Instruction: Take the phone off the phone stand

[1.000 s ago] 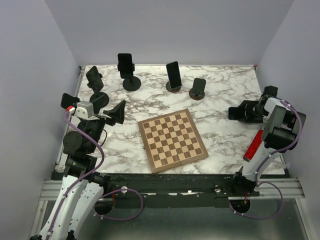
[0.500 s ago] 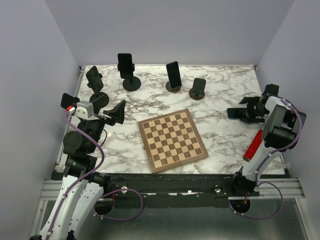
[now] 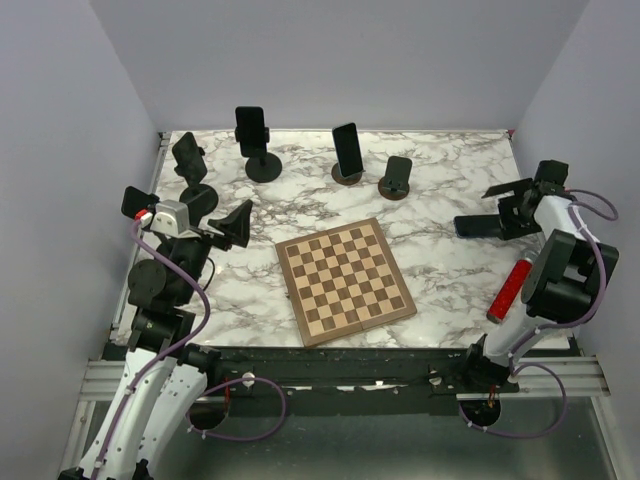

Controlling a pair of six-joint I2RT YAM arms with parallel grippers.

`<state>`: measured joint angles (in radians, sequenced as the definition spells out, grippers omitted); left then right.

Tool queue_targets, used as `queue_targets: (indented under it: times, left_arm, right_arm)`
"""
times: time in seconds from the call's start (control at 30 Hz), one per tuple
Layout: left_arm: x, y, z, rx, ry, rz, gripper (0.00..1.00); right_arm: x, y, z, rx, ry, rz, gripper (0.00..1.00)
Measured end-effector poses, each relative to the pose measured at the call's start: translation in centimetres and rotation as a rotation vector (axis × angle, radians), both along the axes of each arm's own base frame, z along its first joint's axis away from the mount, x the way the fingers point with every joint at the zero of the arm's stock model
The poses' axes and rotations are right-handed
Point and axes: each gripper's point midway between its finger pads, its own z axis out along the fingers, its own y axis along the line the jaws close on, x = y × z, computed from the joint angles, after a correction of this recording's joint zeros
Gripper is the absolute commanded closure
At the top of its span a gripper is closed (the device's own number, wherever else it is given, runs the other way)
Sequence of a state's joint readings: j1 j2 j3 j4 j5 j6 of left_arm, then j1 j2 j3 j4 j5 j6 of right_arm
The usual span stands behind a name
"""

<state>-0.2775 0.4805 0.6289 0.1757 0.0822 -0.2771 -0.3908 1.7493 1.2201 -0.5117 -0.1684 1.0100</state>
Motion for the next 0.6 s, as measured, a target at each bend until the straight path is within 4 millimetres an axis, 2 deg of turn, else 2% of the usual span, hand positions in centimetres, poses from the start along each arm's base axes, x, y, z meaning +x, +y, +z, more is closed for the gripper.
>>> queue_targets:
  times: [0.13, 0.23, 0.37, 0.5, 0.6]
  left_arm:
    - [0.1, 0.0, -0.1, 0.001, 0.005, 0.0, 0.01]
    - [0.2, -0.1, -0.2, 0.002, 0.009, 0.0, 0.01]
    - [0.3, -0.1, -0.3, 0.003, 0.012, 0.0, 0.01]
    - [0.3, -0.2, -0.4, 0.005, 0.015, -0.004, 0.01]
    - [0.3, -0.3, -0.4, 0.006, 0.016, -0.006, 0.01]
  right_arm:
    - [0.0, 2.0, 2.4, -0.085, -0.087, 0.119, 0.02]
    - [1.4, 5.4, 3.4, -0.167, -0.158, 0.304, 0.02]
    - [3.5, 13.3, 4.7, -0.277, -0.252, 0.626, 0.02]
    - [4.5, 21.4, 7.4, -0.386, -0.404, 0.893, 0.02]
    - [4.7, 25.5, 9.4, -0.454, -0.507, 1.028, 0.02]
